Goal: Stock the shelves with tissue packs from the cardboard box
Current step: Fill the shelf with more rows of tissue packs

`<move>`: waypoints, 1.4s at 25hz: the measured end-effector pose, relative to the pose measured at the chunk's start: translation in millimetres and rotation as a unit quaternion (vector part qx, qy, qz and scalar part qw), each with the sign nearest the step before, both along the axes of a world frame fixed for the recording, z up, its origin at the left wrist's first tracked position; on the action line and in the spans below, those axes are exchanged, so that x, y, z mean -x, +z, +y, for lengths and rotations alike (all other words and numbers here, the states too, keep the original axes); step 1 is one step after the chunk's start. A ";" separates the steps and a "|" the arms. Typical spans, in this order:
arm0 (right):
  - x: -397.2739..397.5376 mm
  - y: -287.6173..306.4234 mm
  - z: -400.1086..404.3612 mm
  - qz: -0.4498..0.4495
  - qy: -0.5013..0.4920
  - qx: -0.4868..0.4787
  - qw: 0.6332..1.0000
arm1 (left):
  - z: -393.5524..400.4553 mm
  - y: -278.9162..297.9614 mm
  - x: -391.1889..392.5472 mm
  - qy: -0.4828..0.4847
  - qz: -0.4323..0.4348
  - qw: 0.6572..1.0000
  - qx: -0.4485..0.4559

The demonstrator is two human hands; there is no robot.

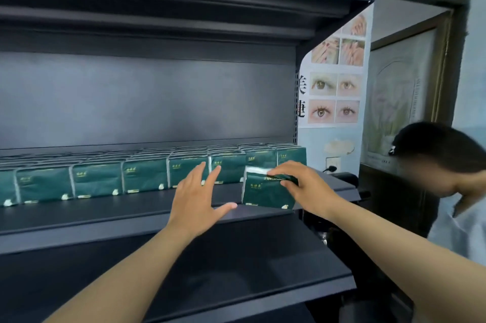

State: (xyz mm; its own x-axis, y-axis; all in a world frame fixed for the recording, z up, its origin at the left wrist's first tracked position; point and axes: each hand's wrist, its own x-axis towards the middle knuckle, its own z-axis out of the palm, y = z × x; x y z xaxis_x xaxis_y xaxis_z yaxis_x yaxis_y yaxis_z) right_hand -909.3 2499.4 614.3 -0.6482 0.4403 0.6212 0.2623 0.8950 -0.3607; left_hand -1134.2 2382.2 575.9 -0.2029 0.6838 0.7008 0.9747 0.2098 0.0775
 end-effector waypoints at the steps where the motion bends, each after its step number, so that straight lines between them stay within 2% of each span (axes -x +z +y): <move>1: 0.0 0.2 16.0 0.010 -0.016 -0.007 1.000 | 13.8 0.7 0.5 0.001 0.002 1.000 -0.003; 6: 17.6 -5.7 99.6 0.062 -0.055 -0.028 0.996 | 86.7 -1.9 10.5 0.079 0.029 0.996 -0.006; 10: 57.5 -10.7 165.6 0.081 -0.034 -0.039 0.995 | 142.0 1.5 31.1 0.110 0.046 0.993 0.016; 13: 88.9 -17.7 197.1 0.017 -0.006 -0.039 0.999 | 168.6 -3.5 53.5 0.129 0.065 0.989 0.030; 15: 102.5 -25.8 210.6 -0.042 -0.016 -0.069 0.997 | 176.4 -6.8 62.7 0.151 0.069 0.986 0.021; 17: 108.9 -30.1 213.8 -0.062 -0.026 -0.089 0.994 | 178.2 -9.7 67.0 0.172 0.076 0.982 0.021; 24: 108.0 -32.4 210.4 -0.048 -0.047 -0.133 0.989 | 165.2 1.6 50.1 0.198 0.075 0.977 0.027; 27: 102.4 -28.3 190.3 -0.025 -0.054 -0.154 0.986 | 147.5 6.1 45.3 0.172 0.035 0.984 -0.017; 31: 102.0 -27.4 127.0 0.019 -0.009 -0.146 0.989 | 85.6 3.4 53.5 0.168 0.008 0.985 -0.049; 35: 120.6 -39.3 41.3 -0.003 0.039 -0.132 0.991 | -5.9 -4.7 83.1 0.192 -0.013 0.981 -0.039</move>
State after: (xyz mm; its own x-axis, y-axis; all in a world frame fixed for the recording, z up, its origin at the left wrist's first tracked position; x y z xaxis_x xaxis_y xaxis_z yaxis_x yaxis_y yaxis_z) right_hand -1029.8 2540.6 575.0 -0.6775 0.2120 0.7043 0.1903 0.9755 -0.1105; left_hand -1217.4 2376.3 571.3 -0.4527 0.4987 0.7392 0.8230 0.5526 0.1312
